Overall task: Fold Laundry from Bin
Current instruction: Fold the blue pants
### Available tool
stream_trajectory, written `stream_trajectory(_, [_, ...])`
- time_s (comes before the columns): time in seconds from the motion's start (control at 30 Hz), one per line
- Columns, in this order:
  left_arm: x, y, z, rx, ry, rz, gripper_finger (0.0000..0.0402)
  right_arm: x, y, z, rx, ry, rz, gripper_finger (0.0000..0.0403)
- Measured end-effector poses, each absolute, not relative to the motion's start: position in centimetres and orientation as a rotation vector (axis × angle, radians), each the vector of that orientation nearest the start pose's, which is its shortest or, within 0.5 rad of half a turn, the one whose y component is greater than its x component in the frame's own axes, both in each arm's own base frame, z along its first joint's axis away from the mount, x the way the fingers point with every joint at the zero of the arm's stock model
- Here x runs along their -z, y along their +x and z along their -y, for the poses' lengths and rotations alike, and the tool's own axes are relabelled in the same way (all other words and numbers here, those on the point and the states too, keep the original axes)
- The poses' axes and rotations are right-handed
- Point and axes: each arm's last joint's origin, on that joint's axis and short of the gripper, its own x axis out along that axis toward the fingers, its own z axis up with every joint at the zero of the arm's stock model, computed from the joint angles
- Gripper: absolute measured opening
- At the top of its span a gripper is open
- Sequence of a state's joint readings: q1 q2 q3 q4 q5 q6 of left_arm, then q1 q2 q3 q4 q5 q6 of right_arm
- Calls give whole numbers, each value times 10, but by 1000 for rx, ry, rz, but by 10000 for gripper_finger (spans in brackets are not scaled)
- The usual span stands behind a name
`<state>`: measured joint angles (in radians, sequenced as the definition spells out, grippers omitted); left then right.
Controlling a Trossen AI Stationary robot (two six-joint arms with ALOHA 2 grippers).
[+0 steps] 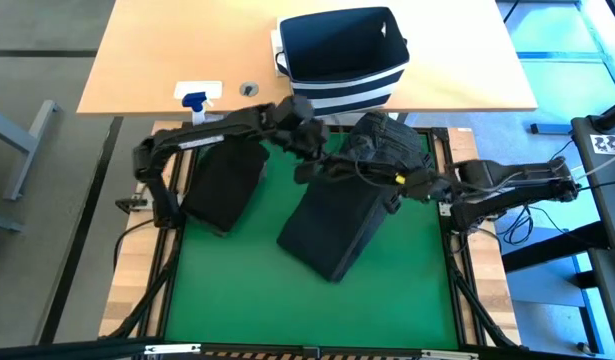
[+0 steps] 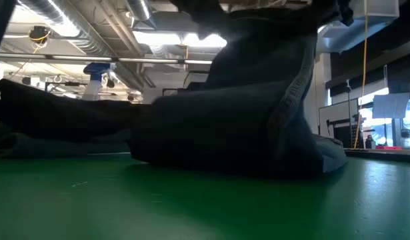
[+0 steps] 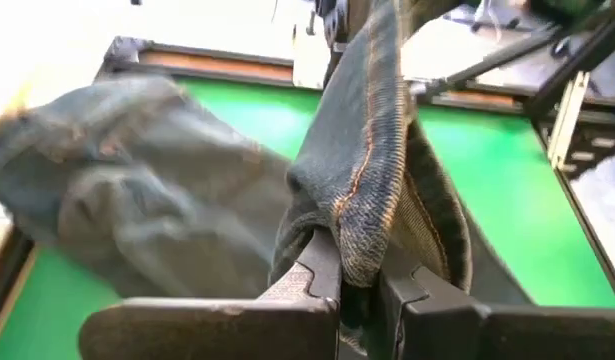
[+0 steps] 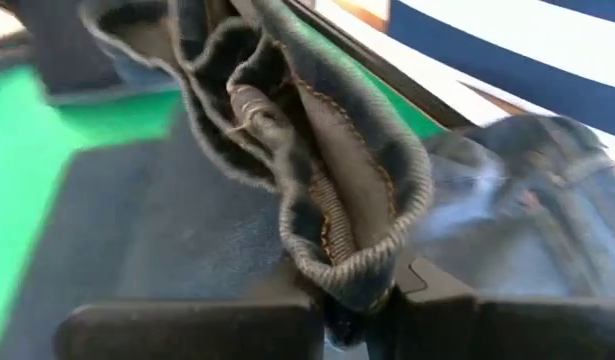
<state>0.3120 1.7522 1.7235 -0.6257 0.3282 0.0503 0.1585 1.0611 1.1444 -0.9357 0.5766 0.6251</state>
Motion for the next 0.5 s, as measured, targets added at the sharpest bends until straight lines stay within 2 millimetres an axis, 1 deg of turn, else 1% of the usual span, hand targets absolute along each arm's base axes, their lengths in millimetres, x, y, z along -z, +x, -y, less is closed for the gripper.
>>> stream_trajectory(0.1, [-355, 390, -136, 30, -147, -607, 9, -343, 186, 2, 687, 262, -683, 28])
stream_trajectory(0.27, [-339, 412, -178, -2, -122, -603, 9, -336, 179, 31, 826, 237, -767, 30])
stream_trajectory(0.37, [-330, 423, -199, 4, -132, -581, 9, -326, 177, 50, 891, 262, -802, 31])
stream_trajectory(0.5, [-312, 436, -221, -11, -130, -555, 9, -310, 171, 75, 963, 286, -845, 29])
